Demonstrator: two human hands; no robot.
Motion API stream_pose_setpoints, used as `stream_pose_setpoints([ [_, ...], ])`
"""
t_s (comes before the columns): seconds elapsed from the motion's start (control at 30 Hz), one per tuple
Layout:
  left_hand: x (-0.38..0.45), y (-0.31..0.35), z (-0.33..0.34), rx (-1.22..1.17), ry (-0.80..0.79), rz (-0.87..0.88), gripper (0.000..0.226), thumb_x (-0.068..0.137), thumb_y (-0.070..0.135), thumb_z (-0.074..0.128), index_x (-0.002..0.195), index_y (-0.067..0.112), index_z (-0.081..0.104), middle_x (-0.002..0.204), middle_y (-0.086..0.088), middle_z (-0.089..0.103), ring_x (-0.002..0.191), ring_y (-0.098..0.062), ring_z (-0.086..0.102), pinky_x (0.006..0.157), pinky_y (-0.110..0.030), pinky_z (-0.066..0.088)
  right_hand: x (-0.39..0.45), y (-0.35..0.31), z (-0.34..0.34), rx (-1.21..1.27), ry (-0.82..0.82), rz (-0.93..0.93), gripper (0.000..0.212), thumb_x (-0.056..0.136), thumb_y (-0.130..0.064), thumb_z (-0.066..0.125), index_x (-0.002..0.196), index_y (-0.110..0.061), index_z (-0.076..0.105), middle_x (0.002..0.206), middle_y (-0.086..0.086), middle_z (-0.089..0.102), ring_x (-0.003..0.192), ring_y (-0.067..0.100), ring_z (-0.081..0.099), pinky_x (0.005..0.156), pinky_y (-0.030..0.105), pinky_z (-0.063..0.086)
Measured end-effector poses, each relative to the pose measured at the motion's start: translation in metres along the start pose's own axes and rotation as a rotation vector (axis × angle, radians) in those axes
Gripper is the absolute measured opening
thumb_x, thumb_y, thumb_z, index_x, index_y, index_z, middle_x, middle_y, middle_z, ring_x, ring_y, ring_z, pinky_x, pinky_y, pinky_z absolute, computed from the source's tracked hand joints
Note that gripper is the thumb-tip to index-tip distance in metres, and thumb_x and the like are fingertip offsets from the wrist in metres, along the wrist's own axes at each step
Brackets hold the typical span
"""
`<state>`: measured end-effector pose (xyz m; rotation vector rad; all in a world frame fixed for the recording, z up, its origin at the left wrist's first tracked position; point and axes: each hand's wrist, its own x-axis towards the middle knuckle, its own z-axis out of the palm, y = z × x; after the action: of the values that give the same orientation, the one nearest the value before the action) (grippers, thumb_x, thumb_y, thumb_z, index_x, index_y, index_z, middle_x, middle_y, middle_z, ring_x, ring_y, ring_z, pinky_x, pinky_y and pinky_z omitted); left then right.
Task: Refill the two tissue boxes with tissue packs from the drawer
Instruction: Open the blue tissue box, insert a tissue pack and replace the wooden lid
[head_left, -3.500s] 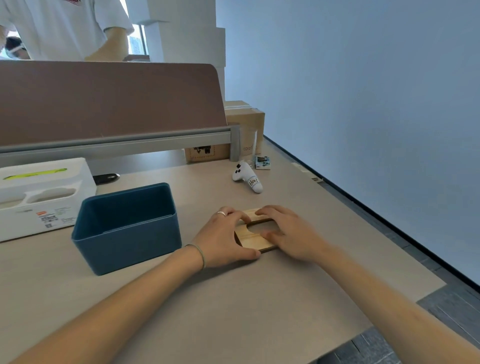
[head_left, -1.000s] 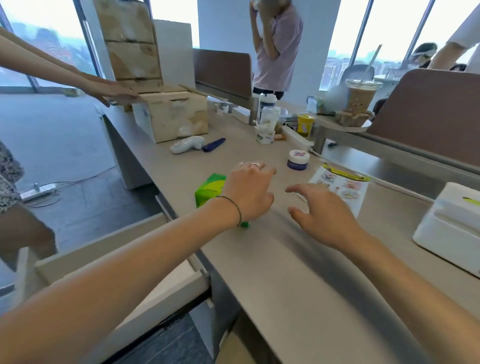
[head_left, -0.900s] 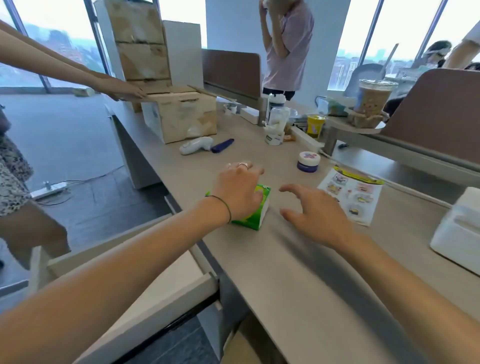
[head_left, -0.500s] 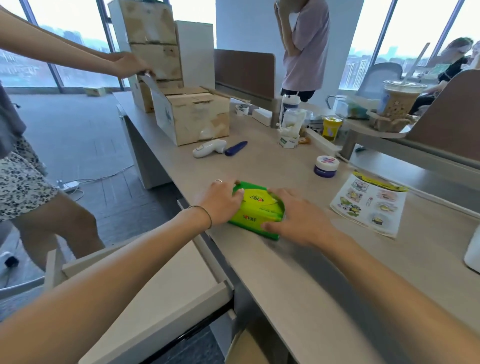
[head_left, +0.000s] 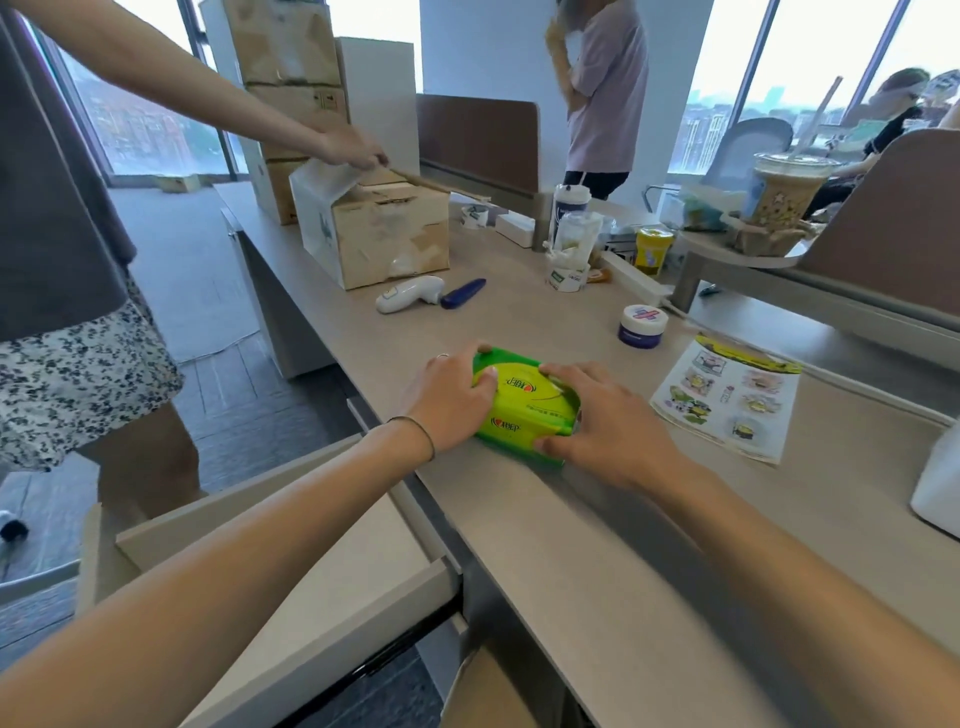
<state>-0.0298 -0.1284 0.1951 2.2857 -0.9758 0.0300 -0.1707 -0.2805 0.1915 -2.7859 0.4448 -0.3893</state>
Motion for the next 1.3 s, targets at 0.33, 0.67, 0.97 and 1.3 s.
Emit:
stream_pose_setpoints([
  [0.33, -0.01, 0.068, 0.015, -0.022, 0.017, 0.148, 0.037, 0.1, 0.038, 0.045, 0.134, 0.029, 0.053, 0.101, 0.0, 0.065, 0.086, -0.019, 0.058, 0.076, -0.033, 0.049, -0.049, 0.026, -0.058, -0.051, 0.044, 0.037, 0.09, 0.071, -0.047, 0.078, 0.149, -0.034, 0.036, 0.143, -0.002, 0.044, 0.123, 0.023, 0.05, 0.098, 0.039, 0.045],
  [0.67, -0.033, 0.172, 0.053, -0.077, 0.0, 0.348, 0.035, 0.099, 0.035, 0.046, 0.133, 0.031, 0.051, 0.102, -0.005, 0.066, 0.087, -0.026, 0.059, 0.08, -0.041, 0.052, -0.139, 0.076, -0.138, -0.139, 0.134, 0.153, 0.092, 0.066, -0.043, 0.08, 0.148, -0.034, 0.04, 0.141, 0.001, 0.045, 0.123, 0.025, 0.051, 0.099, 0.039, 0.047],
  [0.97, -0.071, 0.28, 0.095, -0.215, -0.119, 0.531, 0.035, 0.097, 0.04, 0.044, 0.13, 0.032, 0.05, 0.102, -0.007, 0.066, 0.086, -0.027, 0.062, 0.076, -0.041, 0.053, -0.24, 0.121, -0.203, -0.254, 0.195, 0.314, 0.092, 0.065, -0.044, 0.082, 0.147, -0.034, 0.041, 0.138, -0.001, 0.047, 0.118, 0.021, 0.054, 0.093, 0.038, 0.05],
  [1.3, -0.126, 0.389, 0.125, -0.278, -0.192, 0.73, 0.036, 0.102, 0.035, 0.043, 0.136, 0.026, 0.05, 0.1, -0.003, 0.066, 0.071, -0.014, 0.059, 0.058, -0.03, 0.045, -0.355, 0.147, -0.265, -0.34, 0.263, 0.516, 0.092, 0.064, -0.045, 0.085, 0.145, -0.038, 0.041, 0.135, -0.004, 0.046, 0.118, 0.019, 0.052, 0.096, 0.043, 0.049],
])
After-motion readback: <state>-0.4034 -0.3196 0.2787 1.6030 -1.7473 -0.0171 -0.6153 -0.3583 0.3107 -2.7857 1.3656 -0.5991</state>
